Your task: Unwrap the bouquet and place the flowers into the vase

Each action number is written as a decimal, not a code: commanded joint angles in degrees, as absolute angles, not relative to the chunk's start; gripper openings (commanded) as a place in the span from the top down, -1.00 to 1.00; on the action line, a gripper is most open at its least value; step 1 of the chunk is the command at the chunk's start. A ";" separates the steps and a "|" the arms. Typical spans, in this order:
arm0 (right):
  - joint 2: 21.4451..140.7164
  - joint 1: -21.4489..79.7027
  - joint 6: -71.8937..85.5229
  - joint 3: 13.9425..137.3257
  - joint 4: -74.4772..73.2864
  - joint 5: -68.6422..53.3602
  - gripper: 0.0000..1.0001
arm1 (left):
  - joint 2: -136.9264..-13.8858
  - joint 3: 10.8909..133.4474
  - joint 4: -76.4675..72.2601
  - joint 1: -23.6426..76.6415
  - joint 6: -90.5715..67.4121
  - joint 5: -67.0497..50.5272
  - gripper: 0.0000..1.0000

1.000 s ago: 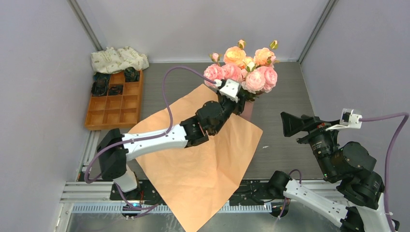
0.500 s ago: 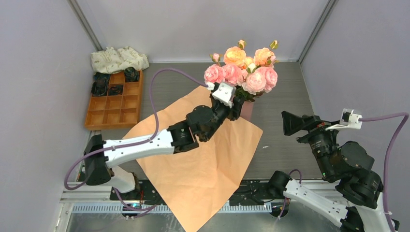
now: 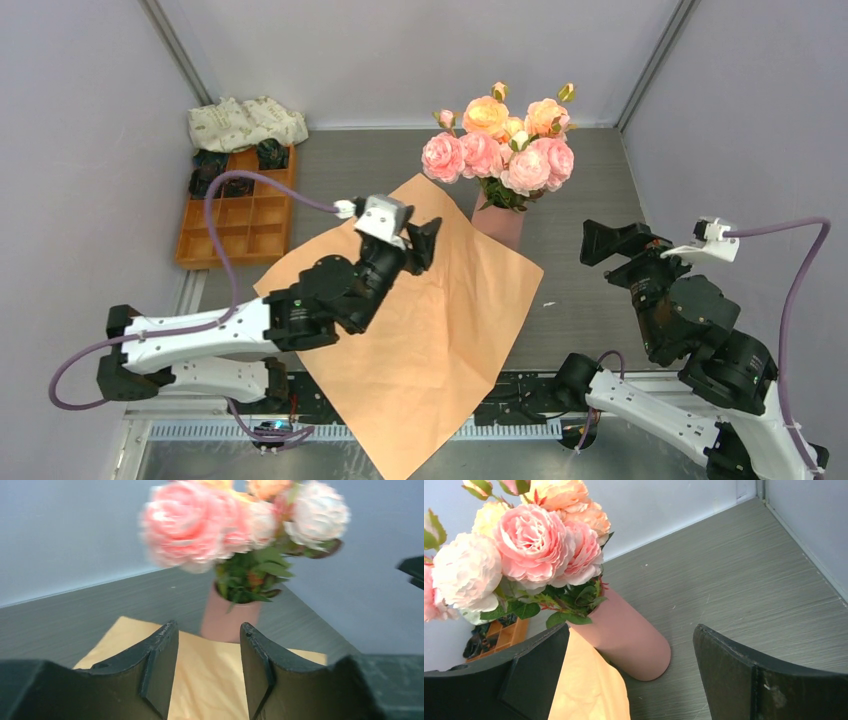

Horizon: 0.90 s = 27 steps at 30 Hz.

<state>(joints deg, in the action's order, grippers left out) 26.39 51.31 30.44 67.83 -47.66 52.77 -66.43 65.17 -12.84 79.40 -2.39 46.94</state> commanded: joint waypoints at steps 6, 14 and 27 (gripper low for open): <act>32.51 51.50 32.97 71.06 -49.73 60.62 -0.99 | -48.08 62.46 -6.67 77.54 2.96 70.37 -0.07; 40.16 51.45 35.05 76.11 -55.60 68.43 -0.99 | -42.21 64.59 9.93 71.67 -4.46 67.93 -0.17; 40.01 51.45 36.56 78.79 -58.70 68.39 -0.99 | -46.23 66.41 12.54 71.53 -5.69 66.05 -0.19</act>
